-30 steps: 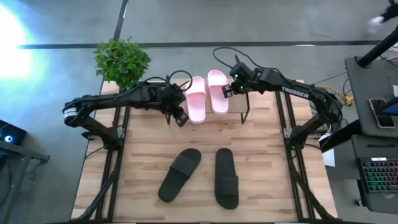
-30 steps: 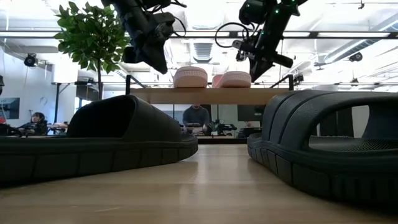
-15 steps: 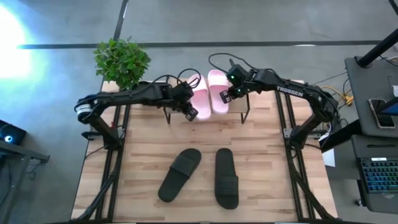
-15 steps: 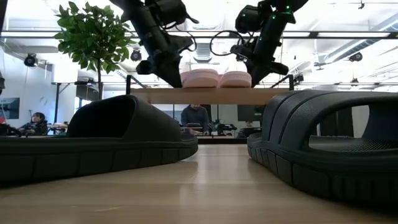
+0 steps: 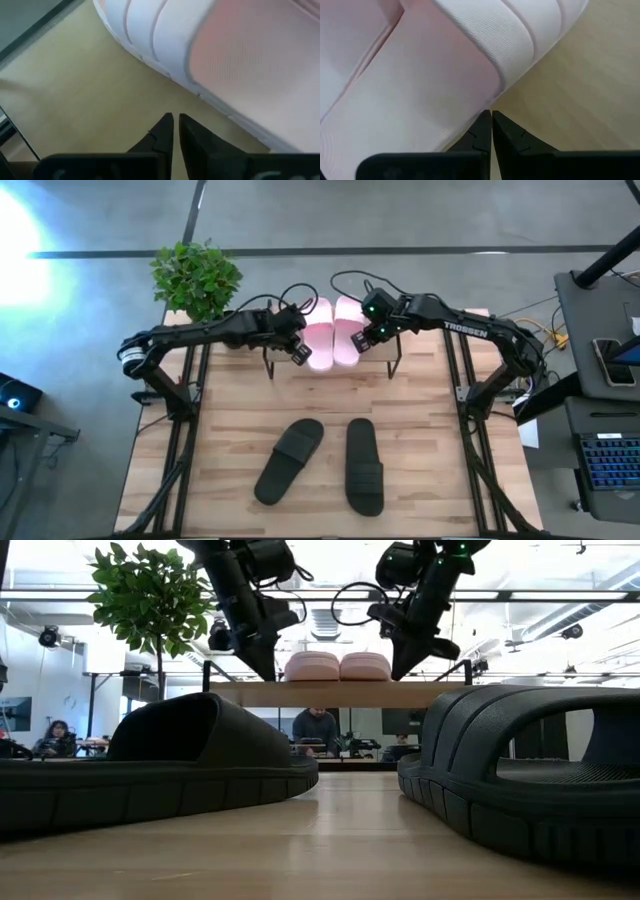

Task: Pick and place slides into the shelf
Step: Adjust the pink slippers on the shelf

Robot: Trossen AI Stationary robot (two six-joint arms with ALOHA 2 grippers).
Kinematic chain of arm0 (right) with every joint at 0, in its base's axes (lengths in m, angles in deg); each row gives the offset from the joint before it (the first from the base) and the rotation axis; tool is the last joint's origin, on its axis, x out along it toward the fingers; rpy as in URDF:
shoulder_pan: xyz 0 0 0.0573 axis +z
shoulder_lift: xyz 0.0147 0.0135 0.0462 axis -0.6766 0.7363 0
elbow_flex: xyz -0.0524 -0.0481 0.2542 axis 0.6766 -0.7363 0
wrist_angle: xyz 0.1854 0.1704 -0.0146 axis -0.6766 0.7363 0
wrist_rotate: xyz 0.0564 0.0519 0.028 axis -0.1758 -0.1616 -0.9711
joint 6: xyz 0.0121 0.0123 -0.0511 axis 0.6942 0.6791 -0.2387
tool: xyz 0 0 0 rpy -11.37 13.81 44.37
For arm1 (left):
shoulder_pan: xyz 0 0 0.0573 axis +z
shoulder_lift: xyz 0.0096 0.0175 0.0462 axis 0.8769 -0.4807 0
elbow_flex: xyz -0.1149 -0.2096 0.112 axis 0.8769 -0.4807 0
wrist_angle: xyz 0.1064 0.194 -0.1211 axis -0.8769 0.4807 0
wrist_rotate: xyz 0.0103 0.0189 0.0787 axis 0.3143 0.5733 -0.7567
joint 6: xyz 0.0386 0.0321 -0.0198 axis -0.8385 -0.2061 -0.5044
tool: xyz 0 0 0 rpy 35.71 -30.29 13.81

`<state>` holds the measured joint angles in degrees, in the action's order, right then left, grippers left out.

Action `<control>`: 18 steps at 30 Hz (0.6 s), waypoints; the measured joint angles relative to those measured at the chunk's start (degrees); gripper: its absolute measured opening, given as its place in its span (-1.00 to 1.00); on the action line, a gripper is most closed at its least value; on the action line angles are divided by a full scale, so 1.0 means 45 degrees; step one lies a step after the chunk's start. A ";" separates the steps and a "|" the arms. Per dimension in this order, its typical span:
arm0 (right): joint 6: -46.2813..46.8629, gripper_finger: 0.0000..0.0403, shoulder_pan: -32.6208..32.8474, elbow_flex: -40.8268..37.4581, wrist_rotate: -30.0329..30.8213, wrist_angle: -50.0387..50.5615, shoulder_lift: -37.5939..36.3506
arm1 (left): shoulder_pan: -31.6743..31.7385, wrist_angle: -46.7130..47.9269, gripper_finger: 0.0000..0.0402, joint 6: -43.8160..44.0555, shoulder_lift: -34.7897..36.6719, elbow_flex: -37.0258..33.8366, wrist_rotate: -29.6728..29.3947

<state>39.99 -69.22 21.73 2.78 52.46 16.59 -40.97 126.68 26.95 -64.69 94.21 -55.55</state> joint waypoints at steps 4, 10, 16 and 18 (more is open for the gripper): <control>-0.0041 -0.96 0.0177 0.0052 0.0000 0.0004 -0.0008 | 0.0045 -0.0118 -0.92 -0.0339 0.0000 0.0010 -0.0289; -0.0093 -0.96 0.0172 0.0057 0.0235 0.0463 -0.0119 | 0.0081 0.0423 -0.92 -0.0544 0.0216 0.0010 -0.0436; -0.0193 -0.96 0.0167 0.0057 0.1117 0.1537 -0.0756 | -0.0572 0.1443 -0.92 0.0138 0.1482 -0.0001 0.0311; -0.0102 -0.96 0.0167 0.0057 0.1122 0.1497 -0.0942 | -0.0946 0.1068 -0.92 0.0512 0.1891 -0.0037 0.1265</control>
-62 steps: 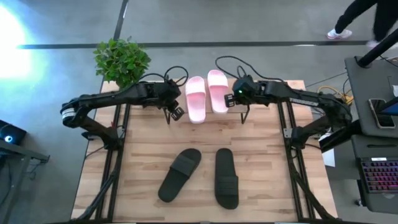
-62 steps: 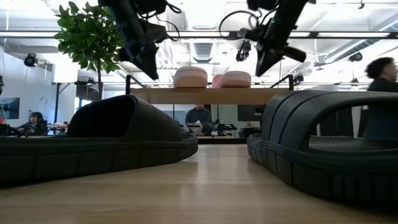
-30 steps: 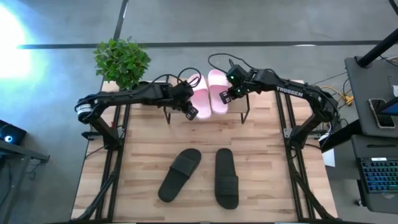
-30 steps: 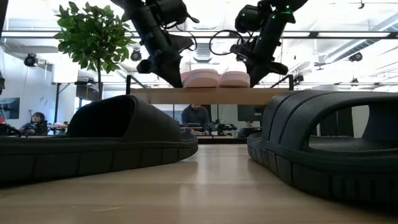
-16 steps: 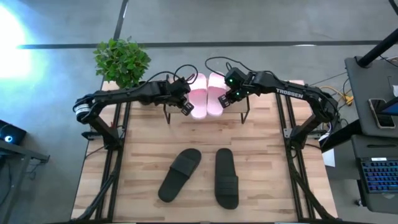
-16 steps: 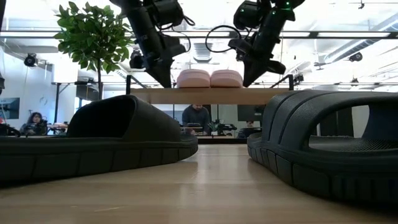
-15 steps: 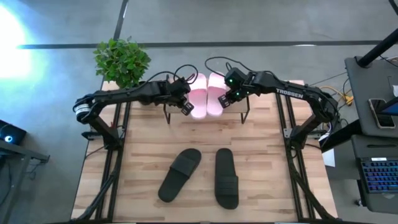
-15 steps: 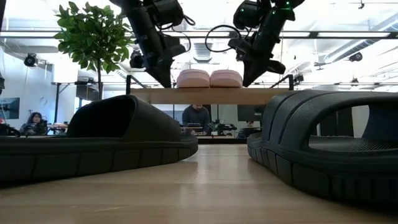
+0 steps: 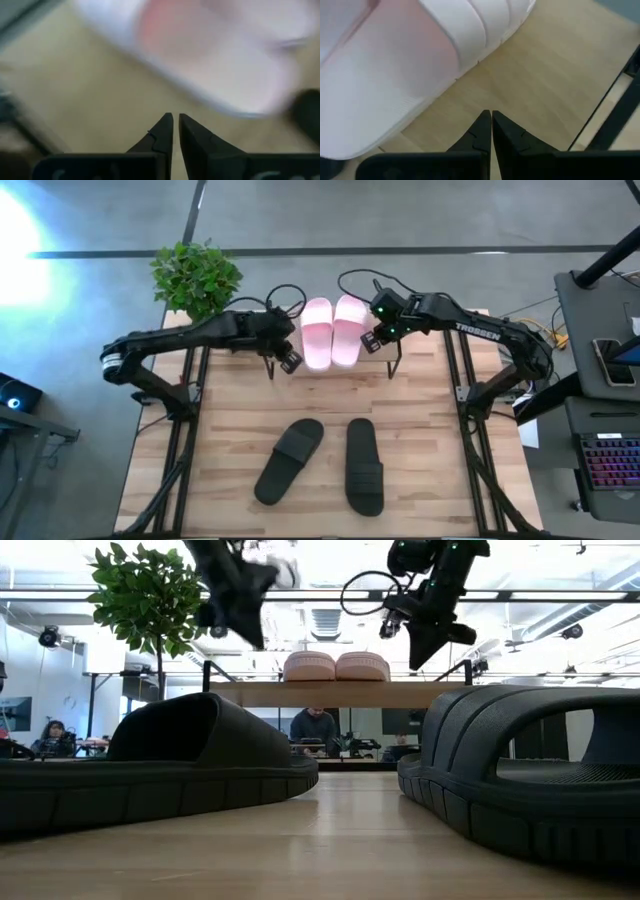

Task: Pick and place slides into the shelf
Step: Adjust the pink slippers on the shelf

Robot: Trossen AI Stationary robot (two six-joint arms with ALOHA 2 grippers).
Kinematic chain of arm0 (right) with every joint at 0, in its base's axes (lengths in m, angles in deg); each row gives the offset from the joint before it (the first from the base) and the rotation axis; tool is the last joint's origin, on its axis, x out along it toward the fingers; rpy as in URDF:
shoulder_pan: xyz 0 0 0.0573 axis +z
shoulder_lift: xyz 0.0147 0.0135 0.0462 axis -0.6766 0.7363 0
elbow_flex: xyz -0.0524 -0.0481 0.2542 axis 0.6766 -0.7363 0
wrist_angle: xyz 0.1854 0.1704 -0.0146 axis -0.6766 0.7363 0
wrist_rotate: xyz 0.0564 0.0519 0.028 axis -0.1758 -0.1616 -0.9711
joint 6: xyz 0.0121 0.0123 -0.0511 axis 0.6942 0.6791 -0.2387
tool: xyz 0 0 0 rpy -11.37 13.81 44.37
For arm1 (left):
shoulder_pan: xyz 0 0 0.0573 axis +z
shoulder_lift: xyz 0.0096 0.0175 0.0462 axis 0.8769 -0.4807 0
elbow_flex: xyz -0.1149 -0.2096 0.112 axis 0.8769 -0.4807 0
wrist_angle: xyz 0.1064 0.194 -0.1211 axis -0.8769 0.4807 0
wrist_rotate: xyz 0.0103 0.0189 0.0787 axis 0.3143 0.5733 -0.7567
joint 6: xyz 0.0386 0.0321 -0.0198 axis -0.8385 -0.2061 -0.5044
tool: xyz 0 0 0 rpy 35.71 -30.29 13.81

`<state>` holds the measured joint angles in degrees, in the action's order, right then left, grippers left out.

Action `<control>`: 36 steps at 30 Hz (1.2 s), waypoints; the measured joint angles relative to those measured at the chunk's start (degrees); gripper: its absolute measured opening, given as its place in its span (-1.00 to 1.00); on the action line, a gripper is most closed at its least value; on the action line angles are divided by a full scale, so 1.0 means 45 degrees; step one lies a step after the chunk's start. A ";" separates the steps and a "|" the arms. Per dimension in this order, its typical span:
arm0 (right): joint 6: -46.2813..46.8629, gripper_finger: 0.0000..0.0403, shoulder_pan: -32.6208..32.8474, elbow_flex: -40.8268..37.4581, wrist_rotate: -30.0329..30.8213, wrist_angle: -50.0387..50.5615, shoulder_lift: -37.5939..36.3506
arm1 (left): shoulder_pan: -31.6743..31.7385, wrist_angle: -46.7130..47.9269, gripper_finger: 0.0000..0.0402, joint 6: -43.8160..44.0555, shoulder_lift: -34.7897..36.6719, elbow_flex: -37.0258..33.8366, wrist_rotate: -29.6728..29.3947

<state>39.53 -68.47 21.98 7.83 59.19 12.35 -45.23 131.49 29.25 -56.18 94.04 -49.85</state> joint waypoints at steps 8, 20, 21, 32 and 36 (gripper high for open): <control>0.0124 -0.96 -0.0427 -0.0005 0.0318 -0.0818 -0.0009 | -0.1461 -0.1039 -0.92 0.0989 -0.0611 0.0002 0.1865; -0.0282 -0.96 -0.1119 -0.0010 0.0325 -0.0897 0.0002 | -0.2362 -0.2777 -0.92 0.2729 -0.1351 0.0036 0.1660; -0.0292 -0.96 -0.1117 -0.0010 0.0328 -0.0895 0.0002 | -0.2352 -0.2700 -0.92 0.2909 -0.1543 0.0014 0.1515; -0.0501 -0.96 -0.1117 -0.0034 0.0665 -0.0861 0.0002 | -0.2597 -0.2957 -0.92 0.3306 -0.2812 0.0298 -0.0224; -0.0512 -0.96 -0.1117 -0.0039 0.0665 -0.0866 0.0002 | -0.2590 -0.2866 -0.92 0.3296 -0.2770 0.0300 -0.1041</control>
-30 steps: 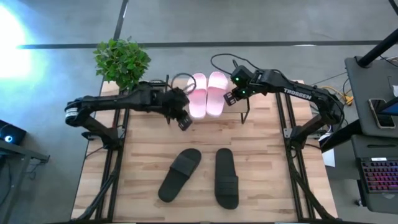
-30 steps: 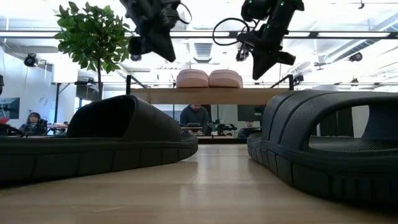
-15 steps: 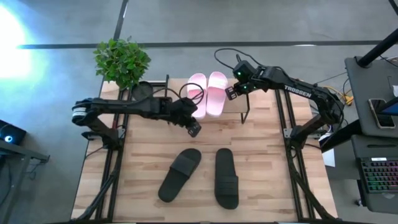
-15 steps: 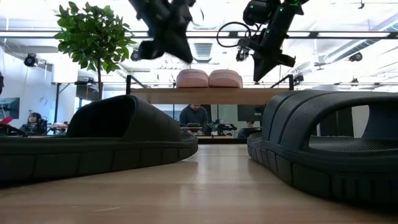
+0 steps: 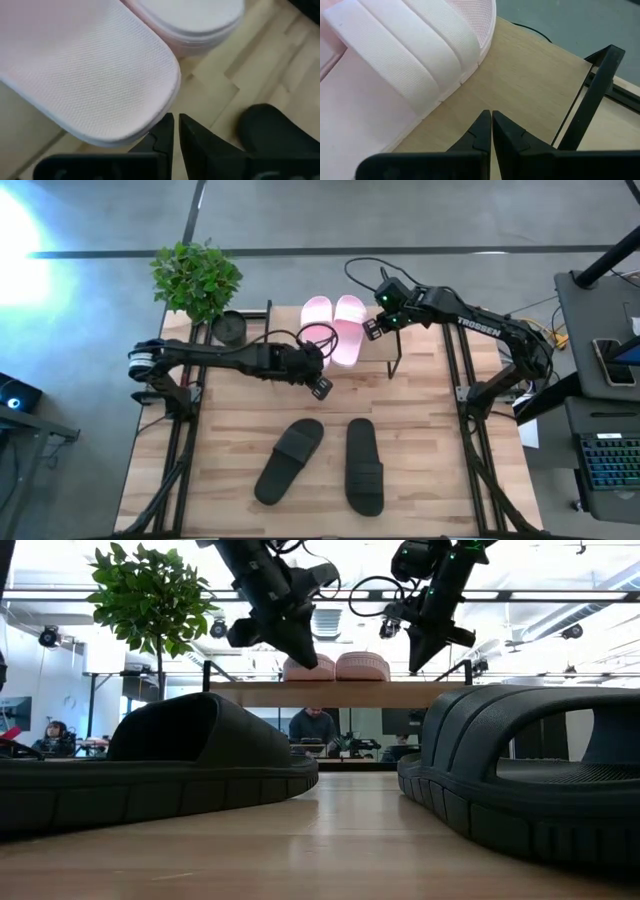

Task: Pick and place slides into the shelf
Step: Adjust the pink slippers on the shelf

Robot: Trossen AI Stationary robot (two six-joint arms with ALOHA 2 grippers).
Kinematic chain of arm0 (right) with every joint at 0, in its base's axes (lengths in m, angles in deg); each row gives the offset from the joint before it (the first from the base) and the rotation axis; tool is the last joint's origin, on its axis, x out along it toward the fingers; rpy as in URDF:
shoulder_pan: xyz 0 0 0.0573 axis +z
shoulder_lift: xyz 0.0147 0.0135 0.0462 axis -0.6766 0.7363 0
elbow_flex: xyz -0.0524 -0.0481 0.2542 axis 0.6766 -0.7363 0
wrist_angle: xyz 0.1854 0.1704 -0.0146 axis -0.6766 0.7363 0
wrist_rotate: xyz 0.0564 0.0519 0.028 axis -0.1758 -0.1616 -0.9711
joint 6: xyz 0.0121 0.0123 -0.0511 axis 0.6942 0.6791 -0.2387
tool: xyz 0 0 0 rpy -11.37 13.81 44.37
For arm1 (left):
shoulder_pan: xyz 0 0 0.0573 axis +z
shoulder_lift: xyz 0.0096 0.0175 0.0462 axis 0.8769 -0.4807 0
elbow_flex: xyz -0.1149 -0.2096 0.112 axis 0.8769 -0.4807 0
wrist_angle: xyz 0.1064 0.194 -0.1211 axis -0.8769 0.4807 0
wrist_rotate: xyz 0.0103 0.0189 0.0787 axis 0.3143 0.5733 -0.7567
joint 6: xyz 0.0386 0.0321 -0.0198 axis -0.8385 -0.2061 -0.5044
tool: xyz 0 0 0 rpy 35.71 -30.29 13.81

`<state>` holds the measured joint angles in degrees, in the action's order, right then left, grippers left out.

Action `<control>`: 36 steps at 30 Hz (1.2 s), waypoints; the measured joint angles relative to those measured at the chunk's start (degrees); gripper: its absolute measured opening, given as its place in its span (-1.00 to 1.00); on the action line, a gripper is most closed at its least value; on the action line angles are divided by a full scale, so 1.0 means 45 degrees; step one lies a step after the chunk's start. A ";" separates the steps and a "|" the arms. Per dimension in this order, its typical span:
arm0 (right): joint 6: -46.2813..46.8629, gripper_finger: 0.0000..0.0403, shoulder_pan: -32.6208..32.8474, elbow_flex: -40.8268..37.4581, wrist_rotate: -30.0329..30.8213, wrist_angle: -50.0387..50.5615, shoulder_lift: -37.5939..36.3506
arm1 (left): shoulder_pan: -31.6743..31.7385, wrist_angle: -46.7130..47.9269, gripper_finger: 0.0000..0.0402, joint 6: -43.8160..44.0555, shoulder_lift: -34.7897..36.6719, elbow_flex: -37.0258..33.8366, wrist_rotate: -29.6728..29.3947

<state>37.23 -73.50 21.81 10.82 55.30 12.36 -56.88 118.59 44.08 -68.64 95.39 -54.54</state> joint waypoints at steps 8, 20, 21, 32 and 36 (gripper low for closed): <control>-0.0044 -0.96 0.0000 0.0000 0.0001 -0.0005 0.0000 | 0.0111 0.0010 -0.92 -0.0112 0.0000 -0.0065 -0.0971; -0.1127 -0.96 0.0555 -0.0015 -0.1451 0.1131 -0.0114 | -0.0501 -0.0042 -0.92 -0.2384 0.1068 0.0252 0.0078; -0.1351 -0.96 0.0796 -0.0015 -0.1741 0.1153 -0.0200 | -0.0530 0.0093 -0.92 -0.2381 0.1283 0.0249 0.0009; 0.0920 -0.96 0.1727 -0.0035 0.0500 0.1102 -0.0035 | -0.0603 0.1875 -0.92 -0.2734 0.2991 0.0243 -0.1472; 0.0858 -0.96 0.0957 -0.0039 0.0134 0.0356 0.0406 | -0.0603 0.2041 -0.92 -0.2720 0.3365 0.0231 -0.1553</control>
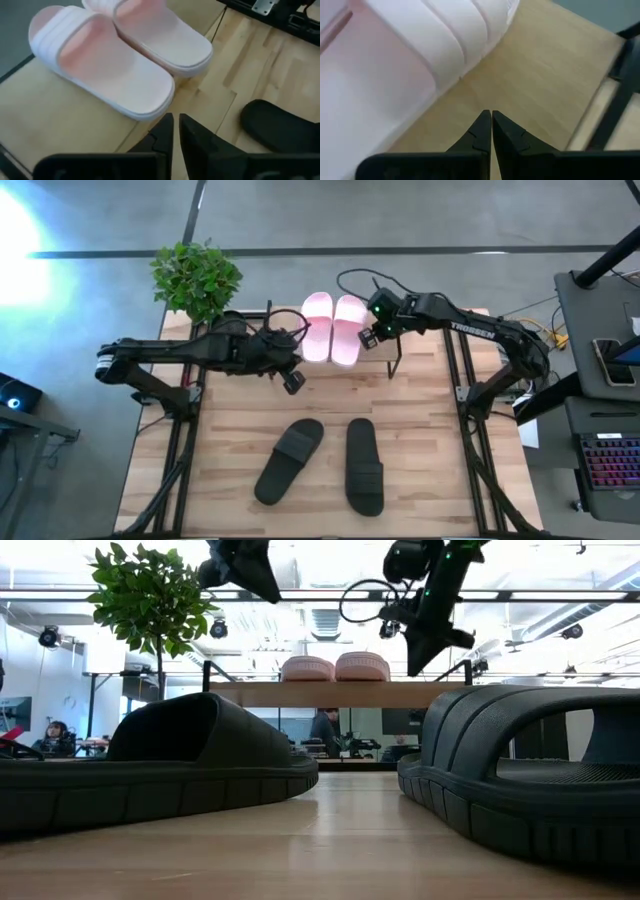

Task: Pick and place slides into the shelf
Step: Adjust the pink slippers on the shelf, then put the left black slipper under the shelf

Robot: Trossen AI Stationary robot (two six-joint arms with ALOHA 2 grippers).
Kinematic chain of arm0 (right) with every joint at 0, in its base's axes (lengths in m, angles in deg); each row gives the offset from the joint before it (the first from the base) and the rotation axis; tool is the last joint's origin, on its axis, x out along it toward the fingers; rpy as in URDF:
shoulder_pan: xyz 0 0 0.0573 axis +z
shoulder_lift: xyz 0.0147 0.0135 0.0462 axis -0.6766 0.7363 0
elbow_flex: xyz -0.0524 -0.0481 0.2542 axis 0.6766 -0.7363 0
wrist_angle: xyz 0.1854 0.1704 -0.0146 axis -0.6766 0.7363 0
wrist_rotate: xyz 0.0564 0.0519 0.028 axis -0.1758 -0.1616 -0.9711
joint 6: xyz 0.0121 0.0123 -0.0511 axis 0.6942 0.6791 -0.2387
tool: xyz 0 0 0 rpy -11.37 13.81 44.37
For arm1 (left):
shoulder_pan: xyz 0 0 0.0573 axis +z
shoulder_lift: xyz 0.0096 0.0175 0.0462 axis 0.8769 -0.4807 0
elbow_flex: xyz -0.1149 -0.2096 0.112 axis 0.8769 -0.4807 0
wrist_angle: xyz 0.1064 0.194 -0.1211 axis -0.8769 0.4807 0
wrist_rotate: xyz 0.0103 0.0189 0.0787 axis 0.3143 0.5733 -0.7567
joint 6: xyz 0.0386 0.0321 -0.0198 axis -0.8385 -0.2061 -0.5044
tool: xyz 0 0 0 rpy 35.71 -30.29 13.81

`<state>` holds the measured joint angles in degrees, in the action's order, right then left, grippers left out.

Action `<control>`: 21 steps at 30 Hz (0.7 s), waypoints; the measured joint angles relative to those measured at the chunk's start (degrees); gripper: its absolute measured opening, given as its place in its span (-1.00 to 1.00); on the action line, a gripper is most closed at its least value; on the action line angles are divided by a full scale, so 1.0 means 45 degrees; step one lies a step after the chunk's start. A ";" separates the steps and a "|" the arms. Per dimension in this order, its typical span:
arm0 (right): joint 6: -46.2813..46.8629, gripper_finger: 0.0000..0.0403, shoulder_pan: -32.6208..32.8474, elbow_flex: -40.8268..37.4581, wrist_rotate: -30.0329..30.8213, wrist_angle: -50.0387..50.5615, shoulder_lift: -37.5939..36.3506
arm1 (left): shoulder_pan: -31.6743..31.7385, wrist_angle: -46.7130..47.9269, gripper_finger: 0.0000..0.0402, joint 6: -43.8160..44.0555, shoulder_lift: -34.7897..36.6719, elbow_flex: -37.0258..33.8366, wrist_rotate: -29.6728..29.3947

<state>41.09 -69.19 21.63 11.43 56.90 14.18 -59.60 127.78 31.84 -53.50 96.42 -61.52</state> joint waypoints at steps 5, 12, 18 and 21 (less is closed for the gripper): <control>-0.0328 -0.96 -0.0342 0.0002 -0.0683 -0.1183 0.0500 | -0.0039 0.0057 -0.92 0.0044 0.0223 -0.0056 -0.0302; -0.0735 -0.96 -0.0427 0.0005 -0.0192 -0.1765 0.0788 | -0.0092 0.0242 -0.92 0.0058 0.0235 -0.0191 -0.0561; -0.0892 -0.96 -0.0452 0.0005 0.0179 -0.1971 0.0722 | -0.0092 0.0271 -0.92 0.0075 0.0196 -0.0447 -0.0570; -0.0871 -0.96 -0.0447 0.0049 0.0756 -0.1100 0.0340 | -0.0107 0.0875 -0.92 0.0087 0.0290 -0.0703 -0.0565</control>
<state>37.17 -71.20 21.85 14.83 51.95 15.71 -60.08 131.72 32.24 -52.20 93.26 -64.07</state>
